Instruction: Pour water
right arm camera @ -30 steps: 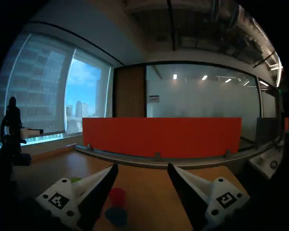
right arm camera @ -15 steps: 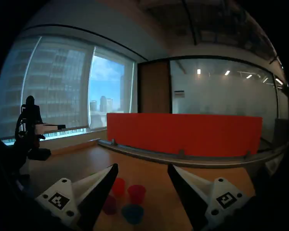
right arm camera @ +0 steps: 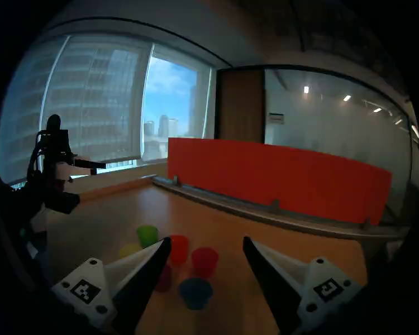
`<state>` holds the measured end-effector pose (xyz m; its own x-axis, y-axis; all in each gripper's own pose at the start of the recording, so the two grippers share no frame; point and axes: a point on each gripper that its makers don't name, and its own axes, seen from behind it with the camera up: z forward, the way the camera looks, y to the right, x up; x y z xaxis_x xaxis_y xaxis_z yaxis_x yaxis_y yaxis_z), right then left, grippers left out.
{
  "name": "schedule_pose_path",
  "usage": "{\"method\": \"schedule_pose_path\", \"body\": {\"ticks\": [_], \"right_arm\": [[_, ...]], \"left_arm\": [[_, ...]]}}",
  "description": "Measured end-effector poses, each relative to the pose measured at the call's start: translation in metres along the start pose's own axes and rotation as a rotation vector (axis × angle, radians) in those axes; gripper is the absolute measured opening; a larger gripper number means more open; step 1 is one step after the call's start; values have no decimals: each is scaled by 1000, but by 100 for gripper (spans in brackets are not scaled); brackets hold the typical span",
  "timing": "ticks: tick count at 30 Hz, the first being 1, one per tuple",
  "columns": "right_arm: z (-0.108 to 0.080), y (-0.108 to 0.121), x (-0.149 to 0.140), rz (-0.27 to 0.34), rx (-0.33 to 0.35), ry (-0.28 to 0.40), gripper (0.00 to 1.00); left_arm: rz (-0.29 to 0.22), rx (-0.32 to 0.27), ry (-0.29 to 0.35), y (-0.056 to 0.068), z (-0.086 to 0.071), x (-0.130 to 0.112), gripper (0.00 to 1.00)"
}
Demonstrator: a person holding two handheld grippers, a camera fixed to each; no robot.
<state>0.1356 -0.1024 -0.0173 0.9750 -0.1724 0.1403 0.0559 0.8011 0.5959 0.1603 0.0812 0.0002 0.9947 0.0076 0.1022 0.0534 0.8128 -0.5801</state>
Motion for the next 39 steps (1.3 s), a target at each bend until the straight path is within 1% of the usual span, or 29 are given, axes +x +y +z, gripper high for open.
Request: {"method": "schedule_pose_path", "body": {"ticks": [12, 18, 27, 39], "right_arm": [[3, 0, -23, -15, 20, -78, 99], [7, -2, -42, -24, 31, -126, 99], [15, -5, -66, -3, 48, -170, 100], [20, -6, -98, 10, 56, -223, 99]], "left_arm": [[25, 0, -71, -14, 4, -30, 88], [39, -9, -121, -16, 5, -52, 88], [29, -22, -181, -17, 8, -84, 88], [18, -11, -254, -21, 12, -125, 88]]}}
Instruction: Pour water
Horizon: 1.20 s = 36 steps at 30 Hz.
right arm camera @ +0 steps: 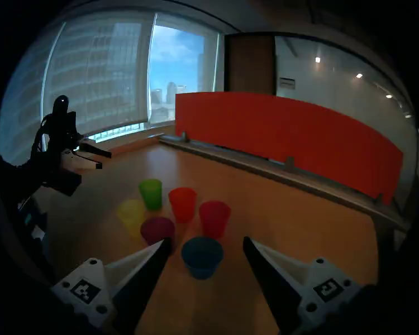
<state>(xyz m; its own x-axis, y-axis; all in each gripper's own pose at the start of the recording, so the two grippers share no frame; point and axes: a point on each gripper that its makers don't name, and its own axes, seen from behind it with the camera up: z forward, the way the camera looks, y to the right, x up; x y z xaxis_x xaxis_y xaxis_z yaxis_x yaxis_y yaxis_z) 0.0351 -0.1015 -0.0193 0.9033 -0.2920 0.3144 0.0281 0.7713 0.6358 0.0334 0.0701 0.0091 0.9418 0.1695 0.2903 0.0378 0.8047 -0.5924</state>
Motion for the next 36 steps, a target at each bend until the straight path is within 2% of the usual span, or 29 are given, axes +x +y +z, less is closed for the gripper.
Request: {"method": "schedule_pose_path", "body": {"ticks": [15, 36], "right_arm": [[16, 1, -29, 2, 6, -48, 99], [61, -3, -74, 3, 25, -119, 99]], "left_arm": [[-8, 10, -40, -8, 10, -25, 88], [-27, -2, -63, -17, 37, -51, 88]]}}
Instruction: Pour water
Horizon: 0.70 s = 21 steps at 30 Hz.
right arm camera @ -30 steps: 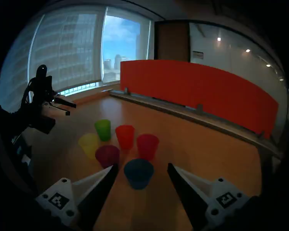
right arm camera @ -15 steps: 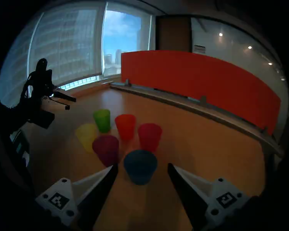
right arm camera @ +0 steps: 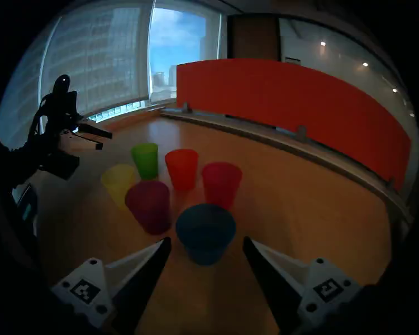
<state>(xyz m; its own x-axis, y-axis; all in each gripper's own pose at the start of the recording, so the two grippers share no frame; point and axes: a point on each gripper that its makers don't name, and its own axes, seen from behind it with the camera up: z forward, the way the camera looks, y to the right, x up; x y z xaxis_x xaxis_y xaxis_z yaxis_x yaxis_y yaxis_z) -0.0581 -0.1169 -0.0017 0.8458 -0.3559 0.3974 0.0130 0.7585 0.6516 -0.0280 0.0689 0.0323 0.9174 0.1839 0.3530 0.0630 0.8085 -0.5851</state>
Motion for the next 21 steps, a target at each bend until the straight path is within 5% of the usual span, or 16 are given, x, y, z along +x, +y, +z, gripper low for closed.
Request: {"method": "schedule_pose_path", "body": {"ticks": [21], "right_arm": [[44, -3, -10, -11, 27, -25, 100]], "left_arm": [[-1, -3, -23, -9, 20, -9, 88]]}}
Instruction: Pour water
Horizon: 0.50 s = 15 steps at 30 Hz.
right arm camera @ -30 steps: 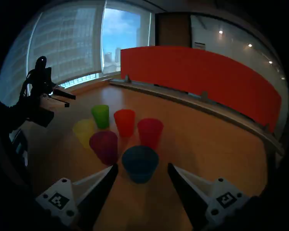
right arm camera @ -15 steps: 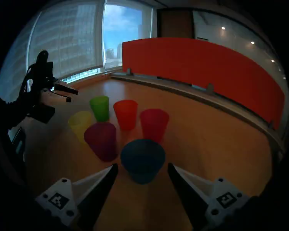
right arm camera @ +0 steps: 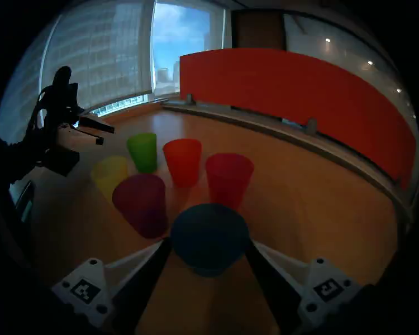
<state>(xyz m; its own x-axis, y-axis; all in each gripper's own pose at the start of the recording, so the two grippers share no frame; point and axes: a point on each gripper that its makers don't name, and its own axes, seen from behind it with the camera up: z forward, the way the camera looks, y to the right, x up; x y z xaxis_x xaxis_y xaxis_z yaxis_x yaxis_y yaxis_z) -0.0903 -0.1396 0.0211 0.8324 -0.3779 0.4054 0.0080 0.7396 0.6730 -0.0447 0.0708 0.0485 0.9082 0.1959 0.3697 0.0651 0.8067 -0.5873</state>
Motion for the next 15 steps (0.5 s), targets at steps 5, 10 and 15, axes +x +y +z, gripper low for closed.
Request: {"method": "schedule_pose_path", "body": {"ticks": [5, 10, 15], "right_arm": [[8, 1, 0, 3, 0, 0, 99], [13, 3, 0, 7, 2, 4, 99], [16, 4, -1, 5, 3, 1, 91]], "left_arm": [[-2, -4, -1, -1, 3, -1, 89], [-2, -5, -1, -1, 6, 0, 88], [0, -7, -1, -2, 7, 0, 88]]}}
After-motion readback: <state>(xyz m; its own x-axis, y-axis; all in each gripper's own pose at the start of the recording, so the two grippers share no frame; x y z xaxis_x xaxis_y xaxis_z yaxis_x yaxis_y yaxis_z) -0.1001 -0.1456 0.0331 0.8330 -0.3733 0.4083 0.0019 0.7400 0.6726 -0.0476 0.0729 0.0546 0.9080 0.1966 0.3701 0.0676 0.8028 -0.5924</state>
